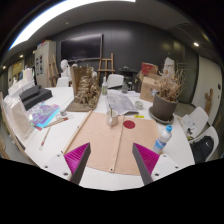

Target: Pour water

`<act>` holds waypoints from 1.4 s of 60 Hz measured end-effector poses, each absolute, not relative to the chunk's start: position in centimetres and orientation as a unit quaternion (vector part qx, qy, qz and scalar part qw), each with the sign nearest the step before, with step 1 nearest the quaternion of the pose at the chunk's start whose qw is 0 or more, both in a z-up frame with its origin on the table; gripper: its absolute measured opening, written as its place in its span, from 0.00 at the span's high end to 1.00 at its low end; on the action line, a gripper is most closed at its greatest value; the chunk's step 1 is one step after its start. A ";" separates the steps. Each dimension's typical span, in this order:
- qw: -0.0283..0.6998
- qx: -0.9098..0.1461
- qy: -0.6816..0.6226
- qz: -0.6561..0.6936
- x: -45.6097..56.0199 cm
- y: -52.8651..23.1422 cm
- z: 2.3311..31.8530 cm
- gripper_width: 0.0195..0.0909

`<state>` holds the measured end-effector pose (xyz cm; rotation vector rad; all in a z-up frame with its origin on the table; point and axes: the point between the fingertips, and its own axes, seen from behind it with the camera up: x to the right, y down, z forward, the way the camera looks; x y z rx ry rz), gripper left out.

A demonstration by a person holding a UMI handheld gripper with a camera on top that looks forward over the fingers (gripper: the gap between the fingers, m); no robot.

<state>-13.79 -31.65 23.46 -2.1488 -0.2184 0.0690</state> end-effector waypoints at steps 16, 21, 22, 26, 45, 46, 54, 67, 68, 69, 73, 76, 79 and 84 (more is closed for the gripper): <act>0.477 -0.879 -0.032 -0.001 -8.5 -29.1 19.0 0.07; 0.482 -0.875 -0.005 -0.026 -4.5 -28.5 17.0 0.07; 0.482 -0.876 0.000 -0.031 -3.7 -28.4 16.6 0.07; 0.484 -0.874 0.018 -0.046 -0.5 -27.7 15.0 0.07; 0.509 -0.857 0.039 -0.075 9.5 -20.0 9.4 0.07; 0.510 -0.856 0.040 -0.073 9.7 -19.5 9.2 0.07; 0.520 -0.851 0.048 -0.054 10.8 -15.8 7.3 0.07; 0.526 -0.849 0.028 -0.028 10.2 -12.6 5.1 0.46; 0.528 -0.848 0.025 -0.028 10.2 -12.5 5.1 0.52; 0.530 -0.847 0.021 -0.029 10.2 -12.5 5.1 0.53; 0.537 -0.843 0.017 -0.027 10.2 -12.2 5.2 0.55; 0.539 -0.842 0.021 -0.021 10.1 -12.3 5.1 0.60; 0.542 -0.840 0.021 -0.022 10.1 -12.2 5.1 0.68; 0.537 -0.843 0.021 -0.029 10.2 -12.1 5.0 0.74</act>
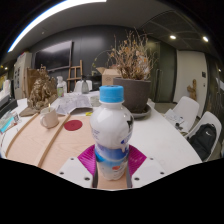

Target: Pour water

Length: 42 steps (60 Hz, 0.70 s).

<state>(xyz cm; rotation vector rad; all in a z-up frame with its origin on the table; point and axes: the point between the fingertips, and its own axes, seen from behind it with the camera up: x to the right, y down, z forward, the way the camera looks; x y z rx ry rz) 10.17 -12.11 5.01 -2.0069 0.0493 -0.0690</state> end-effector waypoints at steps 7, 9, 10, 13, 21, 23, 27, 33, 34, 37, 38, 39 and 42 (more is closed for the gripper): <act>0.528 -0.848 0.023 -0.036 9.7 -11.8 5.2 0.76; 0.526 -0.849 0.024 -0.036 9.5 -11.6 5.4 0.76; 0.526 -0.849 0.025 -0.037 9.5 -11.5 5.6 0.76; 0.528 -0.848 0.026 -0.042 9.5 -11.1 6.4 0.76; 0.535 -0.841 0.018 -0.080 9.4 -8.9 10.0 0.76; 0.537 -0.838 0.013 -0.098 9.4 -8.1 11.1 0.76; 0.541 -0.830 -0.003 -0.137 9.5 -6.1 13.6 0.76; 0.540 -0.811 -0.043 -0.221 8.9 -2.6 16.8 0.76; 0.539 -0.807 -0.052 -0.236 8.7 -2.0 17.4 0.76; 0.531 -0.793 -0.082 -0.287 8.4 -0.3 18.8 0.76; 0.529 -0.787 -0.093 -0.304 8.0 0.3 19.3 0.76; 0.527 -0.780 -0.104 -0.321 7.7 0.9 19.7 0.76; 0.518 -0.758 -0.140 -0.372 6.5 2.6 20.7 0.76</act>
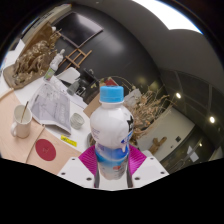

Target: Pour water

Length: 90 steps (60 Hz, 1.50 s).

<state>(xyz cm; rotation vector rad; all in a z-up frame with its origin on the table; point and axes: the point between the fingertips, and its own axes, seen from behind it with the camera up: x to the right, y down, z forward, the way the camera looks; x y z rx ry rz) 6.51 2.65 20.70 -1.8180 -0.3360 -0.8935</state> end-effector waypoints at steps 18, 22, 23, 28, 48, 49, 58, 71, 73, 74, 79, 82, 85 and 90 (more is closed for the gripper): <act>0.439 -0.577 -0.389 -0.569 -3.1 9.7 20.8 0.76; 0.420 -0.525 -0.434 -0.599 -5.0 10.6 20.4 0.76; 0.417 -0.512 -0.445 -0.605 -5.5 10.7 20.3 0.76; 0.392 -0.459 -0.494 -0.626 -7.1 11.5 19.0 0.76; 0.406 -0.492 -0.493 -0.592 -7.6 11.8 17.7 0.76; 0.416 -0.509 -0.480 -0.581 -7.5 11.8 17.9 0.76; 0.512 -0.679 -0.326 -0.413 -7.0 11.7 18.7 0.76; 0.561 -0.809 -0.115 -0.131 -8.2 12.1 16.3 0.76; 0.562 -0.816 -0.092 -0.097 -8.8 12.1 15.4 0.76; 0.562 -0.818 -0.084 -0.083 -8.5 12.2 14.7 0.76; 0.559 -0.826 -0.056 -0.051 -8.4 12.3 12.2 0.76; 0.554 -0.830 -0.047 -0.046 -8.0 12.3 10.6 0.76; 0.549 -0.834 -0.036 -0.038 -7.9 12.3 9.1 0.76; 0.541 -0.840 -0.019 -0.033 -7.3 11.9 7.1 0.75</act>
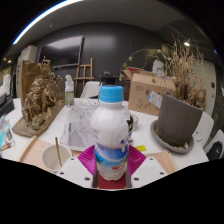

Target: Pour water

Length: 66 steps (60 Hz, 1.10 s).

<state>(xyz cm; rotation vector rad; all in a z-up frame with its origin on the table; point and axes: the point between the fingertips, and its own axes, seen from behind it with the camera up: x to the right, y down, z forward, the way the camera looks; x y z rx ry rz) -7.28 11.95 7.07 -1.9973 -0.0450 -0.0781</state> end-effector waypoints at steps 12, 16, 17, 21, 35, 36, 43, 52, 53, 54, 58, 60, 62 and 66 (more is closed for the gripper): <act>0.552 -0.834 0.011 -0.027 -6.8 11.0 5.4 0.66; 0.548 -0.836 0.027 -0.019 -6.6 10.8 5.3 0.59; 0.546 -0.837 0.030 -0.017 -6.6 10.8 5.3 0.57; 0.528 -0.848 0.041 -0.016 -6.1 10.2 5.1 0.42; 0.490 -0.869 0.063 -0.033 -6.8 3.6 9.7 0.07; 0.487 -0.870 0.064 -0.037 -6.9 2.8 10.3 0.07; 0.462 -0.883 0.062 -0.056 -9.1 -3.0 13.5 0.07; 0.436 -0.896 0.066 -0.048 -13.3 -10.3 16.3 0.07; 0.435 -0.897 0.064 -0.048 -13.7 -10.9 16.4 0.07; 0.434 -0.897 0.062 -0.049 -14.0 -11.4 16.6 0.07; 0.430 -0.899 0.059 -0.057 -14.8 -13.4 17.1 0.07; 0.429 -0.900 0.055 -0.059 -15.1 -14.1 17.5 0.07; 0.428 -0.900 0.053 -0.061 -15.4 -14.6 17.6 0.08; 0.423 -0.902 0.052 -0.068 -15.6 -15.5 17.5 0.07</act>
